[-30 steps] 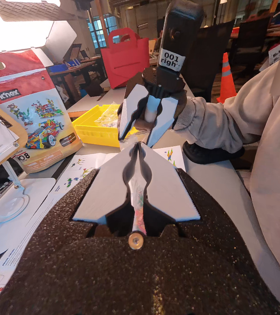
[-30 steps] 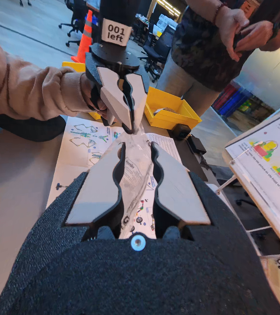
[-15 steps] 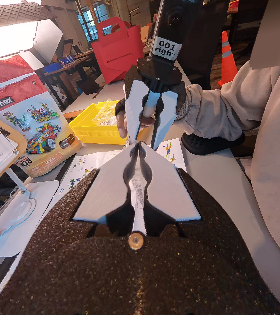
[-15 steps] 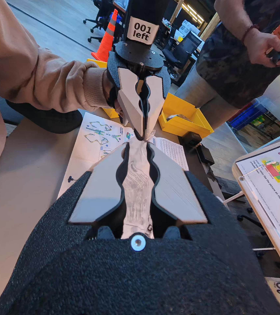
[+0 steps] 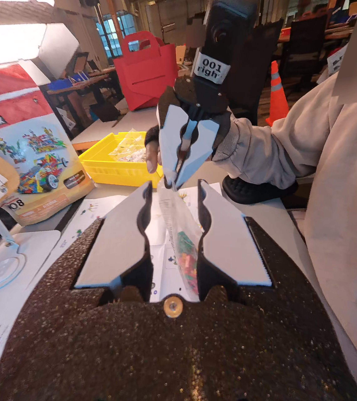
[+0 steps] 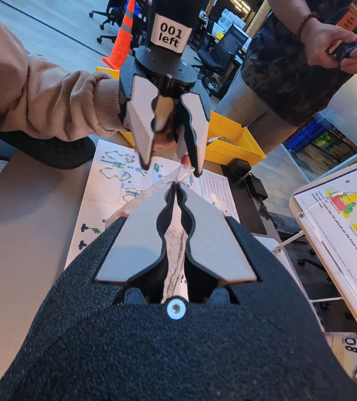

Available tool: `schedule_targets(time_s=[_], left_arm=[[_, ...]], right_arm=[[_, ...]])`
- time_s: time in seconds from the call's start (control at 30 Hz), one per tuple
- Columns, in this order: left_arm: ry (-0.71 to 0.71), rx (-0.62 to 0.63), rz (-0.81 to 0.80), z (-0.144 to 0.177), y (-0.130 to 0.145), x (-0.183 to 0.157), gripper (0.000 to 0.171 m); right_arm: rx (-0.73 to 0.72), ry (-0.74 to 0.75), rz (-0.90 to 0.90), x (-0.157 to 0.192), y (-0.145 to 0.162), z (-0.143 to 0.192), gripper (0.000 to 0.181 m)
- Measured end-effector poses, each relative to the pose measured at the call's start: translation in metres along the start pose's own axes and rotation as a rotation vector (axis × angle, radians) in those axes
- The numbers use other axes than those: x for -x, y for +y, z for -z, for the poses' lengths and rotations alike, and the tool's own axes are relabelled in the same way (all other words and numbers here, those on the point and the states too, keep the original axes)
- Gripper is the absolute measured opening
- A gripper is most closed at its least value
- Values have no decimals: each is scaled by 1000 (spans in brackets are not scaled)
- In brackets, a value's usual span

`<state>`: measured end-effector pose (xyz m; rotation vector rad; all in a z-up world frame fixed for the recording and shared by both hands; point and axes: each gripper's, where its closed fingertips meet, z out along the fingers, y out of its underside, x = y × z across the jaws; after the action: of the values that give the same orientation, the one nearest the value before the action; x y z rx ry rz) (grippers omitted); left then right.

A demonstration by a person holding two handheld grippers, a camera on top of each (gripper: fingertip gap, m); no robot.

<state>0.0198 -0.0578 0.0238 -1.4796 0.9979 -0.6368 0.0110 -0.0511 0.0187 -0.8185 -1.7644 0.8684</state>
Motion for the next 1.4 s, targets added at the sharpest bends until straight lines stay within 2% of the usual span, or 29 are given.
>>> schedule_targets(time_s=[0.03, 0.07, 0.17, 0.27, 0.37, 0.5, 0.57, 0.7, 0.87, 1.03, 1.1, 1.2, 1.3, 1.33, 1.4], left_arm=[[-5, 14, 4, -3, 4, 1, 47], [-33, 20, -13, -6, 7, 4, 45], [-77, 7, -42, -11, 7, 9, 0], [-45, -32, 5, -6, -1, 9, 0], [10, -52, 54, 0, -7, 4, 0], [94, -9, 164, 1, -2, -3, 0], [103, 38, 220, -1, 9, -2, 0], [109, 76, 283, -7, 23, 3, 0], [95, 94, 298, -12, 31, 8, 0], [96, 104, 290, -15, 34, 6, 0], [99, 114, 278, -15, 35, 5, 0], [73, 110, 204, -16, 35, 4, 0], [23, 91, 107, -17, 29, 6, 25], [5, 101, 78, -18, 30, 6, 23], [-11, 110, 16, -21, 29, 4, 8]], right_arm=[[-7, 8, -18, -2, -2, 0, 0], [-16, 21, -40, -5, -4, 1, 0], [-43, 46, -86, -11, -10, 5, 0], [-80, 27, -139, -11, -17, 9, 0], [-124, -58, -229, -5, -22, 12, 0], [-129, -163, -297, 4, -16, 11, 0], [-84, -158, -269, 6, -7, 8, 1], [-70, -137, -247, 5, -3, 3, 16], [-44, -95, -227, -1, 3, 1, 10], [-3, -68, -183, -2, 9, 0, 7], [17, -71, -166, -1, 11, 0, 0], [25, -62, -144, -2, 11, 0, 0], [30, -59, -116, 0, 12, -3, 0], [29, -57, -103, 1, 11, -3, 0], [27, -52, -81, 2, 10, -4, 0]])
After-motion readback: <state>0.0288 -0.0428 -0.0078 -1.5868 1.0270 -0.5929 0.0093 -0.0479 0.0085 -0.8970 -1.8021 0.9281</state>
